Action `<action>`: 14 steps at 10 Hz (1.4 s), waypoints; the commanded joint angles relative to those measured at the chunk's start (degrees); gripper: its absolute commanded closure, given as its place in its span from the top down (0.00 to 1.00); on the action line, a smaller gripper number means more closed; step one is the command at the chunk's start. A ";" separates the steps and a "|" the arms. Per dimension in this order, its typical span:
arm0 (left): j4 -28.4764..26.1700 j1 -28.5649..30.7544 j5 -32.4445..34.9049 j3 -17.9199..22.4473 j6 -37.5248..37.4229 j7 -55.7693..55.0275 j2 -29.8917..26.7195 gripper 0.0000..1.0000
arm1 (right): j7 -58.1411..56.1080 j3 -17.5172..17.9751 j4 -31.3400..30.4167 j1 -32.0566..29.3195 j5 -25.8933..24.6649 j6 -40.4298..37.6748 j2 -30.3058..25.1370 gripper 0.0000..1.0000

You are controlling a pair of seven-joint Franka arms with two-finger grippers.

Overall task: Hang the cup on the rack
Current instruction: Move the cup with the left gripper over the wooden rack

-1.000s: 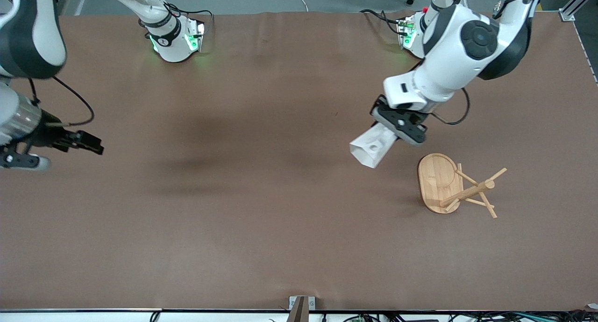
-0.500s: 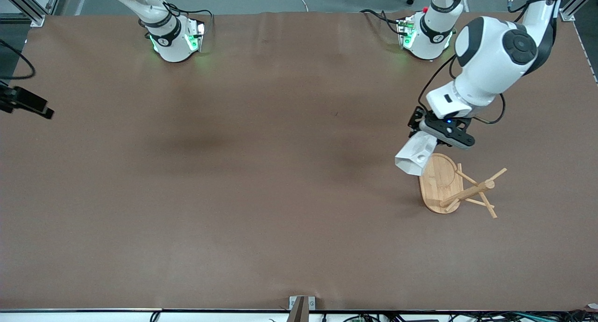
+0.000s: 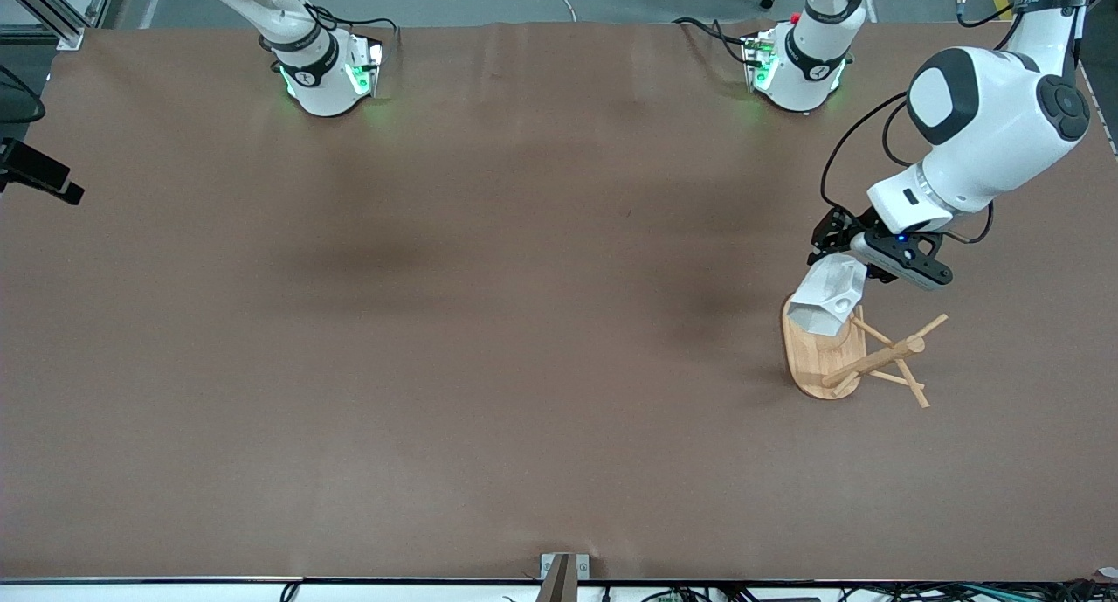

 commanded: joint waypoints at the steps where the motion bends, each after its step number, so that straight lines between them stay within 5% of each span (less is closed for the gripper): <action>1: -1.56 0.01 -3.03 0.36 1.29 3.01 1.14 0.00 | 0.21 -0.09 -0.08 -0.22 -1.29 0.45 -0.87 1.00; 14: 3.89 0.18 -4.62 0.36 1.29 4.77 7.56 0.01 | 0.12 -0.09 -0.17 -0.22 -1.21 0.19 -0.96 1.00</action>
